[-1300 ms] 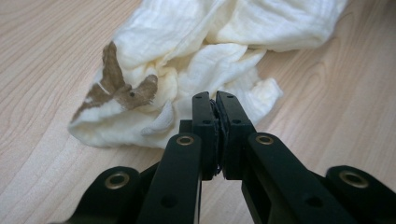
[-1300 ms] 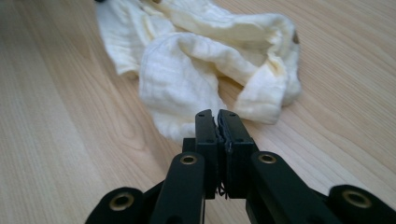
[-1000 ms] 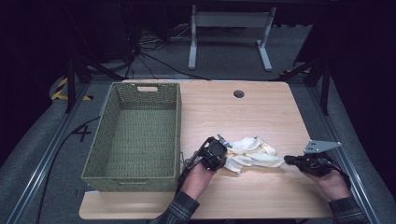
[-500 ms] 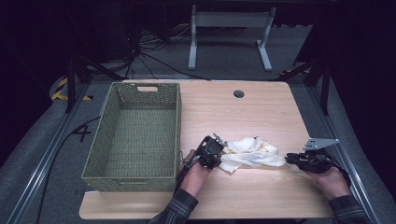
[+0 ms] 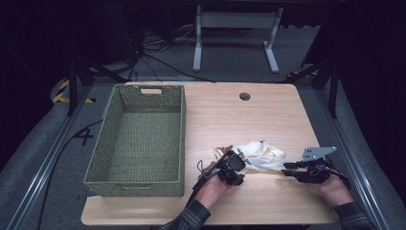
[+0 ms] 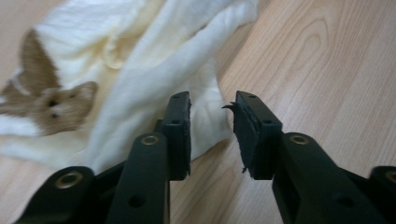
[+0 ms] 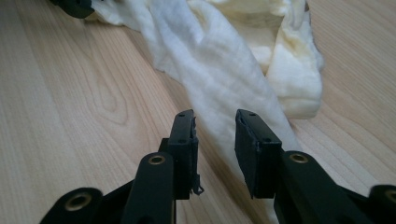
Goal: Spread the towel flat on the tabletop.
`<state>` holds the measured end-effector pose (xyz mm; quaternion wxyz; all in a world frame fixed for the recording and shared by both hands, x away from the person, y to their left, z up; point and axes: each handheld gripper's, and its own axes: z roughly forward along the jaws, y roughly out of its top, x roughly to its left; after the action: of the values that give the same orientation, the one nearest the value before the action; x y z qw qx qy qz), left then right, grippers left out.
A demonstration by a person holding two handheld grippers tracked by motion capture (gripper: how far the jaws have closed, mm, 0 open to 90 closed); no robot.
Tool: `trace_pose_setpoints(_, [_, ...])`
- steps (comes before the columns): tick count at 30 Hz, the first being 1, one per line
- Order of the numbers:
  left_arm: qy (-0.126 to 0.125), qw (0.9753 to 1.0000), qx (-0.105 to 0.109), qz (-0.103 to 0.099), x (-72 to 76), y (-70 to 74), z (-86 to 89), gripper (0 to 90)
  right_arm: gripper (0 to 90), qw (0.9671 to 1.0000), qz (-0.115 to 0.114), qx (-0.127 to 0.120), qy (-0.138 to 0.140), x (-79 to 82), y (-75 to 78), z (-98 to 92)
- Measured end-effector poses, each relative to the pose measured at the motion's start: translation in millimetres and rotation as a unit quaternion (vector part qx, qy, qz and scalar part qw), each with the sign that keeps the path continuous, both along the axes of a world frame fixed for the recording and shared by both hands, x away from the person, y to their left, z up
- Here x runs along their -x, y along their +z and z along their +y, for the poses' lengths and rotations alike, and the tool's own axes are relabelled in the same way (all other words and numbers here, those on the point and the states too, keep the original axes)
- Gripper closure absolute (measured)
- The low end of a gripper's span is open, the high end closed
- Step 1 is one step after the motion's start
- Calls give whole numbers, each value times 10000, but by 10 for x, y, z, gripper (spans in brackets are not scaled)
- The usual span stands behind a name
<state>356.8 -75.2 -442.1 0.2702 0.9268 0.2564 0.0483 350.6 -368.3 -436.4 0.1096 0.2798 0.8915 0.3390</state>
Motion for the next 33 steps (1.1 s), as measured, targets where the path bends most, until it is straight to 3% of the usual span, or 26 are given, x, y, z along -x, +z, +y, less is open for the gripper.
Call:
trace_pose_setpoints(2, [29, 10000, 38, -37, -10, -17, -5, 668, 687, 9999, 4, 103, 1, -20, -33, 16])
trace_pose_setpoints(5, [28, 9999, -54, -158, -26, -16, 3, 766, 732, 9998, 35, 183, -21, -55, -79, 24])
trace_pose_setpoints(10, [32, 9999, -60, -95, -38, 6, 36, 842, 886, 9997, 78, 210, 39, -71, -107, 24])
trace_pose_setpoints(12, [32, 10000, 30, -46, -20, 61, 81, 843, 890, 9998, 87, 158, 66, -58, -88, 7])
trace_pose_setpoints(18, [340, 9982, 358, -339, 30, 371, 281, 844, 893, 9997, -104, -226, 33, 30, 94, -107])
trace_pose_setpoints(22, [585, 9971, 314, -375, -19, 402, 378, 844, 893, 9987, -171, -488, 9, 40, 184, -153])
trace_pose_setpoints(27, [556, 9983, 82, -136, -52, 306, 376, 838, 891, 9993, 141, -283, 223, -38, 33, -19])
trace_pose_setpoints(30, [571, 9982, 108, -133, -58, 293, 378, 811, 888, 9990, 310, -112, 311, -81, -62, 69])
trace_pose_setpoints(33, [568, 9980, 213, -203, -63, 320, 395, 784, 859, 9988, 311, -98, 352, -92, -76, 88])
